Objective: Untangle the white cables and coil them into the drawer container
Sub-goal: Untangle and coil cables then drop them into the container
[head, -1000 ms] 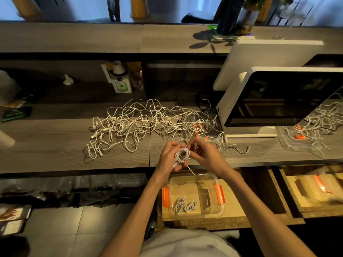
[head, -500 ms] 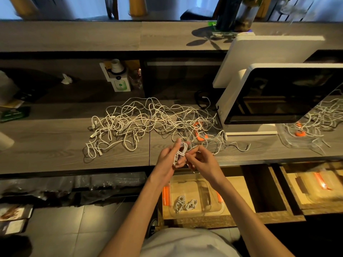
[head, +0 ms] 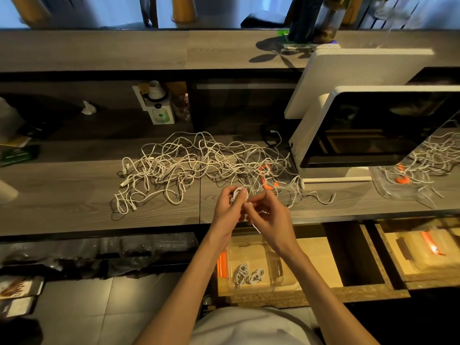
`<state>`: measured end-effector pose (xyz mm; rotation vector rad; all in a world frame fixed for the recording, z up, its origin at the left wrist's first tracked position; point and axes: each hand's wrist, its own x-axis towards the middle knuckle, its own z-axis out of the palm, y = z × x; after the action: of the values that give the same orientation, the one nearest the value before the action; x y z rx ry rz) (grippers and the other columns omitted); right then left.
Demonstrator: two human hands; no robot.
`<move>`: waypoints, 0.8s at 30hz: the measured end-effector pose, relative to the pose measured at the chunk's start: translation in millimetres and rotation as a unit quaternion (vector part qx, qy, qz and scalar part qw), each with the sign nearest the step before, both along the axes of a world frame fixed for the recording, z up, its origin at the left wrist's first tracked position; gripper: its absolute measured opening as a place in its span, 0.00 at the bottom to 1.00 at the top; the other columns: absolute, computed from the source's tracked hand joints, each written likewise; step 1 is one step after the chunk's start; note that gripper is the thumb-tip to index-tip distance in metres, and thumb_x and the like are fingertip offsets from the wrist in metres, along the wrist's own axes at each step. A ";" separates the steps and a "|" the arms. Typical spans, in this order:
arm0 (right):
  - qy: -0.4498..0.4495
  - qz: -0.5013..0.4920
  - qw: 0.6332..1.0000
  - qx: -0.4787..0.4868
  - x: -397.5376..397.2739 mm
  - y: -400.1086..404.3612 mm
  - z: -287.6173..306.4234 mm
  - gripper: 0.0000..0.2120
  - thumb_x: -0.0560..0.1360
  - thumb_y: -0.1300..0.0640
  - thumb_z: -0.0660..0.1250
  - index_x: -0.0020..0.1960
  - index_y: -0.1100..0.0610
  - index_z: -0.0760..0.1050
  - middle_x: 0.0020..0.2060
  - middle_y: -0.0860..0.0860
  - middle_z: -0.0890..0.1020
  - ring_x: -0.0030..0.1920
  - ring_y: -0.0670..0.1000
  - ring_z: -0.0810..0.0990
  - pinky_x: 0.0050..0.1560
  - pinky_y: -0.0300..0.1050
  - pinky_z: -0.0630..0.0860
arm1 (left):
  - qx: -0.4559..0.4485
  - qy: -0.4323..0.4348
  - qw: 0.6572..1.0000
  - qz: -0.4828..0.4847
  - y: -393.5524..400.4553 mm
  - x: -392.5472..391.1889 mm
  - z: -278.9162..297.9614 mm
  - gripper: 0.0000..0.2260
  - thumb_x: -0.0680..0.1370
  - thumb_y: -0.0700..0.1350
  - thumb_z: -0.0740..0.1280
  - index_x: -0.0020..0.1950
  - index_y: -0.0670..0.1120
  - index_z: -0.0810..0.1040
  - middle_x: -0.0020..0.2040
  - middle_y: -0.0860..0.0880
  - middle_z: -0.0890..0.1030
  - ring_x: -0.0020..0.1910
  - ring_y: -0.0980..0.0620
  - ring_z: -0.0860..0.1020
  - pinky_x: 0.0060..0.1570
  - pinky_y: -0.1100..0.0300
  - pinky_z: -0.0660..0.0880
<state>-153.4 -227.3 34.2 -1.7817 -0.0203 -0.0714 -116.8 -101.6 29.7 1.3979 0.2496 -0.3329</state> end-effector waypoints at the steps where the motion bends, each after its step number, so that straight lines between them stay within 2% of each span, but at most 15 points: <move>1: 0.003 0.021 1.000 0.002 -0.2 -0.9 0.1 0.07 0.80 0.59 0.71 0.57 0.57 0.77 0.47 0.49 0.85 0.50 0.51 0.86 0.48 0.49 0.85 | 0.000 0.002 1.000 -0.007 1.6 0.1 1.3 0.09 0.84 0.50 0.64 0.60 0.49 0.78 0.48 0.48 0.84 0.42 0.56 0.81 0.33 0.64 0.75; 4: -0.007 0.018 1.000 -0.014 1.2 -4.5 -1.6 0.07 0.81 0.61 0.68 0.59 0.57 0.78 0.51 0.48 0.85 0.54 0.48 0.85 0.53 0.50 0.84 | -0.046 0.010 0.998 -0.029 3.0 0.5 2.3 0.16 0.85 0.52 0.59 0.58 0.45 0.82 0.40 0.44 0.79 0.35 0.52 0.74 0.31 0.62 0.70; 6: -0.022 -0.021 0.999 -0.024 4.0 -6.4 -2.7 0.05 0.81 0.62 0.68 0.56 0.56 0.80 0.52 0.46 0.85 0.53 0.47 0.85 0.52 0.53 0.85 | -0.082 0.025 0.996 -0.037 0.9 1.2 3.2 0.19 0.86 0.54 0.56 0.56 0.43 0.81 0.33 0.48 0.74 0.28 0.56 0.68 0.27 0.65 0.65; 9: -0.049 -0.039 0.997 -0.047 8.6 -7.2 -5.2 0.05 0.80 0.60 0.71 0.54 0.53 0.83 0.51 0.46 0.84 0.53 0.49 0.84 0.53 0.57 0.83 | -0.087 0.032 0.995 -0.041 -0.5 3.5 2.4 0.20 0.86 0.56 0.55 0.51 0.44 0.79 0.31 0.50 0.74 0.27 0.55 0.66 0.25 0.66 0.65; 10: -0.049 -0.040 0.997 -0.046 9.3 -6.8 -5.4 0.05 0.80 0.60 0.71 0.54 0.52 0.83 0.50 0.46 0.84 0.53 0.49 0.84 0.53 0.56 0.83 | -0.081 0.031 0.995 -0.044 -0.7 3.9 0.5 0.22 0.85 0.58 0.55 0.53 0.42 0.79 0.34 0.46 0.76 0.28 0.52 0.70 0.27 0.63 0.69; 12: -0.042 -0.046 0.998 -0.030 9.7 -5.5 -4.1 0.05 0.79 0.61 0.71 0.54 0.53 0.82 0.49 0.45 0.85 0.52 0.50 0.85 0.52 0.55 0.84 | -0.054 0.036 0.997 -0.051 -0.5 4.7 -4.3 0.29 0.84 0.62 0.55 0.66 0.37 0.74 0.40 0.40 0.80 0.34 0.43 0.76 0.35 0.55 0.79; 14: -0.037 -0.056 0.998 -0.020 10.8 -4.4 -3.6 0.04 0.79 0.62 0.72 0.53 0.55 0.82 0.46 0.45 0.85 0.49 0.50 0.86 0.51 0.54 0.84 | -0.036 0.044 0.997 -0.053 -2.0 4.2 -6.4 0.32 0.84 0.63 0.53 0.73 0.36 0.67 0.35 0.46 0.76 0.30 0.52 0.72 0.30 0.61 0.73; 16: -0.041 -0.056 0.997 -0.031 12.2 -3.0 -3.9 0.04 0.79 0.63 0.72 0.52 0.55 0.81 0.45 0.44 0.85 0.48 0.49 0.85 0.50 0.53 0.84 | -0.015 0.042 0.997 -0.059 -3.9 4.9 -7.4 0.31 0.84 0.64 0.52 0.69 0.38 0.70 0.35 0.50 0.73 0.28 0.57 0.69 0.27 0.64 0.68; 19: -0.070 -0.029 0.993 -0.086 14.3 -3.5 -7.1 0.03 0.79 0.62 0.72 0.51 0.55 0.81 0.46 0.44 0.83 0.49 0.48 0.84 0.50 0.53 0.83 | 0.022 0.039 0.996 -0.074 -6.6 5.5 -6.5 0.28 0.83 0.66 0.49 0.57 0.43 0.73 0.34 0.49 0.71 0.29 0.56 0.69 0.28 0.62 0.65; 22: -0.084 -0.003 0.989 -0.121 11.6 -5.7 -10.9 0.04 0.80 0.61 0.71 0.53 0.54 0.81 0.49 0.44 0.83 0.51 0.46 0.84 0.52 0.51 0.83 | 0.030 0.055 0.996 -0.064 -5.3 5.4 -4.6 0.26 0.84 0.65 0.49 0.54 0.44 0.73 0.33 0.51 0.74 0.29 0.56 0.71 0.27 0.62 0.66; 24: -0.086 0.021 0.987 -0.137 9.0 -6.9 -13.2 0.05 0.80 0.60 0.71 0.55 0.54 0.81 0.51 0.44 0.82 0.53 0.45 0.83 0.53 0.47 0.82 | 0.036 0.074 0.995 -0.057 -3.7 7.2 -5.8 0.30 0.84 0.64 0.48 0.55 0.41 0.77 0.37 0.49 0.79 0.34 0.56 0.76 0.30 0.63 0.69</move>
<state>-144.4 -234.2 21.0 -2.0439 -0.2009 -0.1990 -109.7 -105.3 23.8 1.4631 0.3069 -0.5274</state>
